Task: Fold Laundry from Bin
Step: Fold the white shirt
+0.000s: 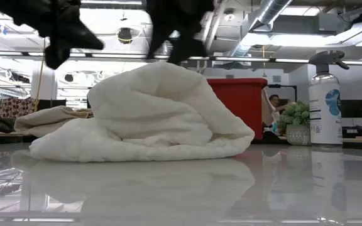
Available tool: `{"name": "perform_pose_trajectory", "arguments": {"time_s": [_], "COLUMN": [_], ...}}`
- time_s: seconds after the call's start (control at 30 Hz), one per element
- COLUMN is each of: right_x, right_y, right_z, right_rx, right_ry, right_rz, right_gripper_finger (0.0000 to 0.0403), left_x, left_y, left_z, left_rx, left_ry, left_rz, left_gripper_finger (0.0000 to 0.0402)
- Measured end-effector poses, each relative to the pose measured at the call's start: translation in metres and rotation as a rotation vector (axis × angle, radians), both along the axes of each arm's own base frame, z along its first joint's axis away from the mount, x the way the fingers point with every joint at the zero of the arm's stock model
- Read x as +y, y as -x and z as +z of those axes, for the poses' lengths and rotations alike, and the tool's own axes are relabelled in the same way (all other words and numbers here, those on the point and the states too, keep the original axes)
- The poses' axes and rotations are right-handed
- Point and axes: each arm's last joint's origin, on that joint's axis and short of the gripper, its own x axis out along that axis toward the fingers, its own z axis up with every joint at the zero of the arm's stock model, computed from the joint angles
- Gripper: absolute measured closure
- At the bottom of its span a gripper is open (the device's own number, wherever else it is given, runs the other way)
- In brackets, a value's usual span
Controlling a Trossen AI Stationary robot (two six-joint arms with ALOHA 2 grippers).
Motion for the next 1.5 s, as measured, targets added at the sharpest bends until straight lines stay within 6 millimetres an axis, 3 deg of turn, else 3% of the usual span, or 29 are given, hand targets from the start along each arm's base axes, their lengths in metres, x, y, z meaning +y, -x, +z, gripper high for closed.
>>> {"name": "perform_pose_trajectory", "arguments": {"time_s": [0.23, 0.37, 0.5, 0.73, 1.03, 1.33, 1.5], "right_x": [0.033, 0.038, 0.041, 0.044, 0.052, 0.05, 0.061], "right_y": [0.023, 0.021, 0.015, 0.01, 0.001, -0.012, -0.007], "right_z": [-0.021, -0.025, -0.03, -0.027, -0.054, -0.063, -0.025], "right_rx": [0.185, 0.151, 0.091, 0.038, -0.133, -0.223, -0.303], "right_ry": [0.132, 0.123, 0.074, 0.022, -0.073, -0.103, -0.013], "right_rz": [0.012, 0.017, 0.049, 0.082, 0.14, 0.27, 0.262], "right_gripper_finger": [0.0236, 0.0292, 0.0322, 0.0333, 0.0333, 0.0334, 0.0353], "left_x": [-0.01, -0.006, 0.0, 0.003, 0.005, 0.005, 0.009], "left_y": [-0.047, -0.072, -0.087, -0.082, -0.075, -0.073, -0.059], "left_z": [-0.01, -0.017, -0.03, -0.046, -0.049, -0.048, -0.024], "left_rx": [-0.015, 0.076, 0.18, 0.365, 0.438, 0.46, 0.378], "left_ry": [-0.046, -0.076, -0.049, -0.032, -0.051, -0.115, -0.163], "left_rz": [-0.108, -0.124, -0.183, -0.202, -0.182, -0.175, -0.118], "left_gripper_finger": [0.0401, 0.0401, 0.0401, 0.0401, 0.0401, 0.0401, 0.0401]}}
